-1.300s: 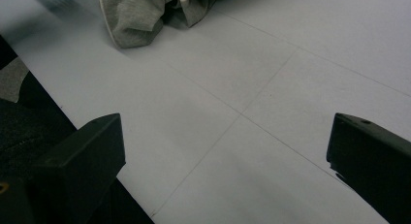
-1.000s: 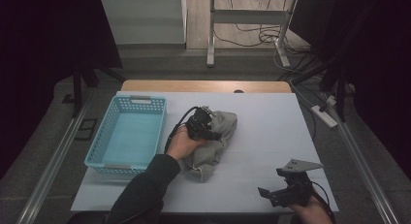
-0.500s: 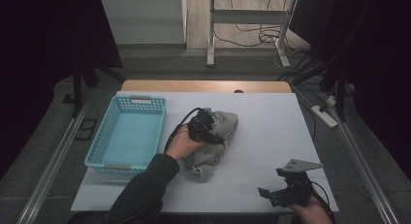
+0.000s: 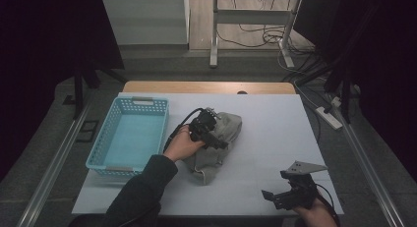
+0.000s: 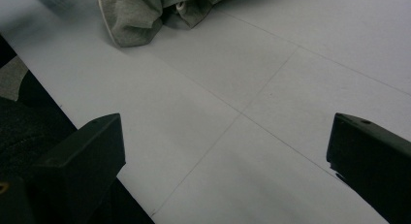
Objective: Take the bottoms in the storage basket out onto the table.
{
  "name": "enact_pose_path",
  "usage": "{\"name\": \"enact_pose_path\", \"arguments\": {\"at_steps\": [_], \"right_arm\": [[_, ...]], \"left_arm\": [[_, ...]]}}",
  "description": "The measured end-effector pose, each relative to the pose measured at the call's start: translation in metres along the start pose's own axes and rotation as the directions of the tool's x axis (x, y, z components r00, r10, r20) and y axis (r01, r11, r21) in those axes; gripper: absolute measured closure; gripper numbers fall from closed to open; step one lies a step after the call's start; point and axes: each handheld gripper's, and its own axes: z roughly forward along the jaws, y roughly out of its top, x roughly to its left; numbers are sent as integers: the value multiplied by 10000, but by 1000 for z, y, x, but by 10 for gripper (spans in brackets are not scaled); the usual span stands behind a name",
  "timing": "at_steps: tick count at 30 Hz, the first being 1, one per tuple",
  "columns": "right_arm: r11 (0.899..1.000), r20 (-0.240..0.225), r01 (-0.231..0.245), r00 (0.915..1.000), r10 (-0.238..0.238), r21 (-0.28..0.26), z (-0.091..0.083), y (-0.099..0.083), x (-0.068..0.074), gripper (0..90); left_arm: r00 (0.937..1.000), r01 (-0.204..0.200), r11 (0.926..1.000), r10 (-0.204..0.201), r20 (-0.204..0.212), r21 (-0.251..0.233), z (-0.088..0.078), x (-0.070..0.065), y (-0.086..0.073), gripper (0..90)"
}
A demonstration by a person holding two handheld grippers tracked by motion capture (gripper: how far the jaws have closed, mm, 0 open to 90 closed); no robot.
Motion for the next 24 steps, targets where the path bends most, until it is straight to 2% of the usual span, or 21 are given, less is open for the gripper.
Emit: {"name": "enact_pose_path", "arguments": {"at_steps": [4, 9, 14, 20, 24], "right_arm": [[10000, -2, -14, 10000, 14, 5, 0, 0, 0, 5], [10000, 1, 7, 10000, -7, 44, 1, 0, 0, 5], [10000, -3, -23, 10000, 23, 31, 1, 0, 0, 5], [10000, 8, 0, 10000, 0, 31, 1, 0, 0, 5], [10000, 9, -12, 10000, 12, 35, 1, 0, 0, 5]], "left_arm": [[9993, -304, 9994, 307, 201, -179, -2, -1, -4, 4], [9971, -557, 9982, 566, 505, -204, -5, -1, -5, 0], [9944, -753, 9962, 782, 716, -434, -9, -4, -6, 0], [9914, -1005, 9923, 1059, 764, -722, -16, -7, -9, 0], [9912, -1065, 9916, 1118, 712, -735, -18, -10, -10, 0]]}}
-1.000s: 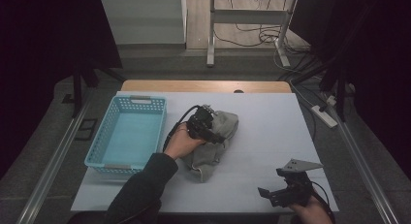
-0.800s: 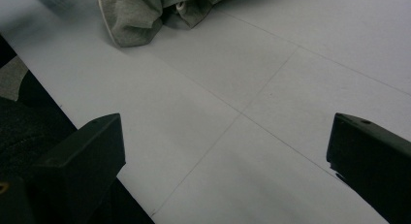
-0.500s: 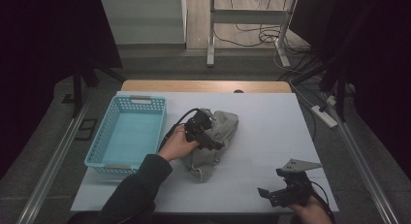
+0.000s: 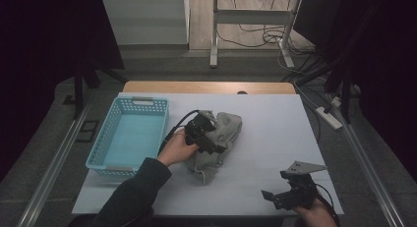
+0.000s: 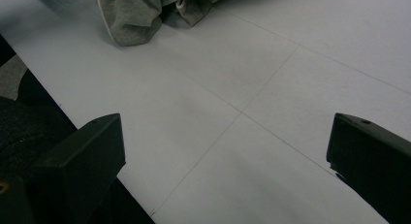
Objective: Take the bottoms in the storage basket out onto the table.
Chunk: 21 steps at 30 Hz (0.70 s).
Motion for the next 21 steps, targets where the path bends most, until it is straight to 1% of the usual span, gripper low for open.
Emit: {"name": "enact_pose_path", "arguments": {"at_steps": [2, 3, 5, 13, 21], "right_arm": [[10000, 2, -2, 10000, 2, -1, 0, 0, 0, 5], [10000, 2, -2, 10000, 2, -1, 0, 0, 0, 5], [10000, 6, -7, 10000, 7, -10, 0, 0, 0, 5], [10000, 17, 7, 10000, -7, -37, -1, 0, 0, 5], [9999, 20, 37, 10000, -36, -99, -1, 0, 0, 5]], "left_arm": [[10000, 17, 9999, -16, 68, -155, -2, -3, -1, 0], [10000, 17, 9999, -16, 68, -155, -2, -3, -1, 0], [10000, -80, 9994, 81, 49, -331, -3, -5, -2, 0], [9999, -110, 9994, 108, -71, -331, -4, -8, -5, 0], [9999, 10, 9987, -16, -123, -512, -9, -11, -8, 0]]}}
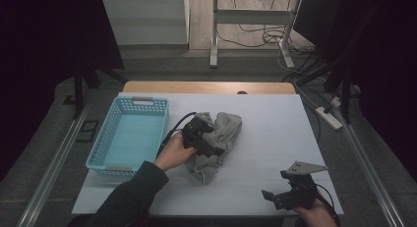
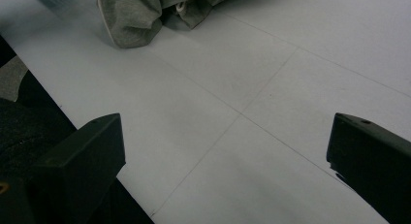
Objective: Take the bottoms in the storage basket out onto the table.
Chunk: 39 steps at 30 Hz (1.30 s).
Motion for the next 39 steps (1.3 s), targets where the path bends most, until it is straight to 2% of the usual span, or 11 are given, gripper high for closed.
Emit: {"name": "enact_pose_path", "arguments": {"at_steps": [8, 21, 24, 39], "right_arm": [[10000, -3, 23, 10000, -23, 11, 0, 0, 0, 5], [9999, -25, 57, 10000, -57, -143, -2, 0, 0, 5], [9999, -28, 62, 10000, -63, -154, -2, 0, 1, 5], [9997, -28, 99, 9999, -100, -234, -2, -1, 1, 5]], "left_arm": [[9992, 392, 9988, -388, 122, -292, -9, -5, -1, 0], [9990, 443, 9980, -447, -70, -446, -17, -11, -6, 0], [9984, 565, 9971, -568, -37, -518, -17, -10, -8, 0], [9983, 403, 9970, -430, -394, -658, -26, -16, -13, 0]]}}
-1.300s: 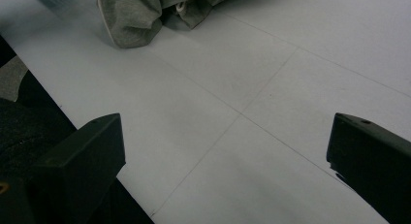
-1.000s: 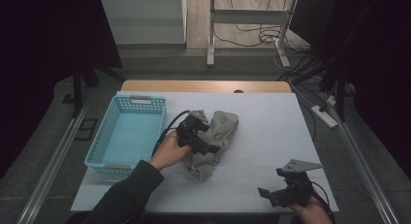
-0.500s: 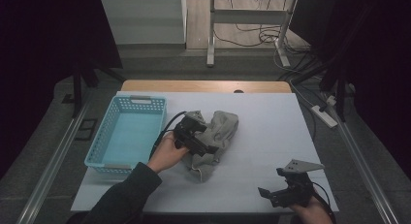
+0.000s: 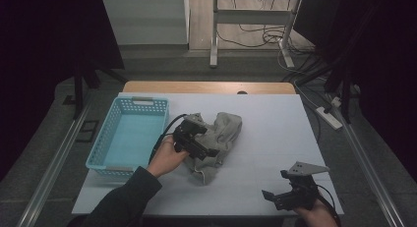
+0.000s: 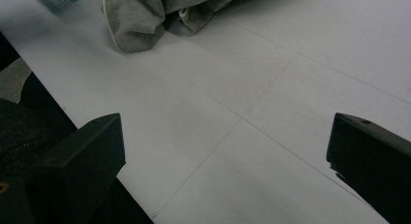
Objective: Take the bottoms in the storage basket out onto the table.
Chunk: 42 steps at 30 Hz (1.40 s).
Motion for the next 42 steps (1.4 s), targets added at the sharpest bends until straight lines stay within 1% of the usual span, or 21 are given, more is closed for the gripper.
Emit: {"name": "enact_pose_path", "arguments": {"at_steps": [6, 10, 14, 21, 28, 35, 42], "right_arm": [[10000, -6, -13, 10000, 13, -15, 0, 0, 0, 5], [10000, -6, 10, 10000, -10, -7, 0, 0, 0, 5], [10000, -17, 6, 10000, -6, -30, -1, 0, 0, 5], [10000, -29, 1, 10000, -2, -66, -1, 0, 0, 5], [10000, -42, -17, 10000, 16, -97, -1, 0, 0, 5], [9999, -51, -27, 10000, 27, -109, -1, 0, -1, 5], [9999, -44, -18, 10000, 18, -109, -1, 0, 0, 5]], "left_arm": [[10000, 92, 9999, -92, -11, -71, -4, 1, -3, 0], [9999, 29, 10000, -29, -102, -53, -7, 1, -6, 0], [9999, 105, 9998, -107, -123, -175, -10, 1, -7, 0], [9997, 82, 9996, -88, -237, -285, -18, -1, -9, 1], [9995, 285, 9980, -293, -131, -567, -26, 1, -12, 2], [9993, 328, 9978, -336, -133, -572, -33, 1, -16, 3], [9989, 435, 9964, -447, -145, -731, -40, 1, -20, 3]]}}
